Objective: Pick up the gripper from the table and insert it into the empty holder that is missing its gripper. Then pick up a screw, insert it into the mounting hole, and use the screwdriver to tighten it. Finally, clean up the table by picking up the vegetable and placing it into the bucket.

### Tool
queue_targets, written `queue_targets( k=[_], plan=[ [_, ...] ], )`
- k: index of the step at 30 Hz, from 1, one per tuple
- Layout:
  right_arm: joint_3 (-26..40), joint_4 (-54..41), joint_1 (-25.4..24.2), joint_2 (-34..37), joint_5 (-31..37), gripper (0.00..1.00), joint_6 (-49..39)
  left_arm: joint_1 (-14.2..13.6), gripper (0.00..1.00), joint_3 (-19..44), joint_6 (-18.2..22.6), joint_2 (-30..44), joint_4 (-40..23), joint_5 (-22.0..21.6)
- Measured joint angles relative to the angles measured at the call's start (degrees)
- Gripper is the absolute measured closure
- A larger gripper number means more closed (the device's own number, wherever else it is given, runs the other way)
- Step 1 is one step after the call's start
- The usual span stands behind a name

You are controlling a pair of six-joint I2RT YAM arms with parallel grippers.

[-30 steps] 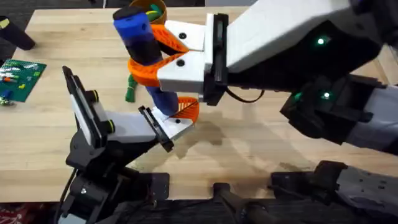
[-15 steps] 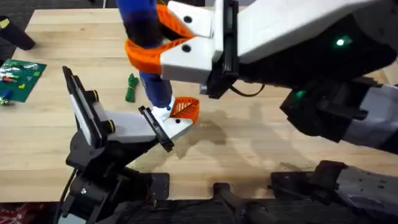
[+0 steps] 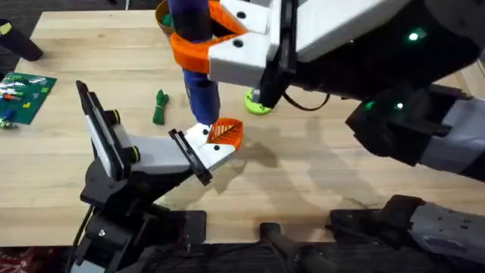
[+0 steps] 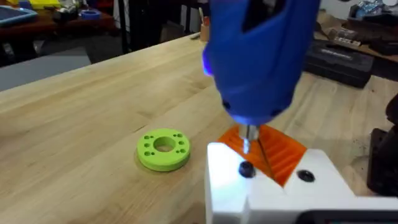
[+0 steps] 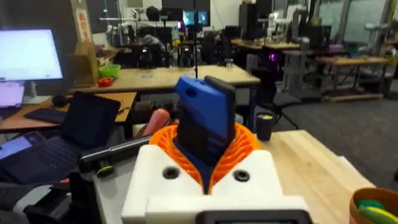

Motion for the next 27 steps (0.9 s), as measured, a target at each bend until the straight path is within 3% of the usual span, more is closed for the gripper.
queue_targets(
  k=[27],
  plan=[
    [0.0, 1.5, 0.8, 0.2, 0.0, 0.965, 0.6, 0.0, 0.994, 0.0, 0.0, 0.0, 0.0, 0.0]
  ],
)
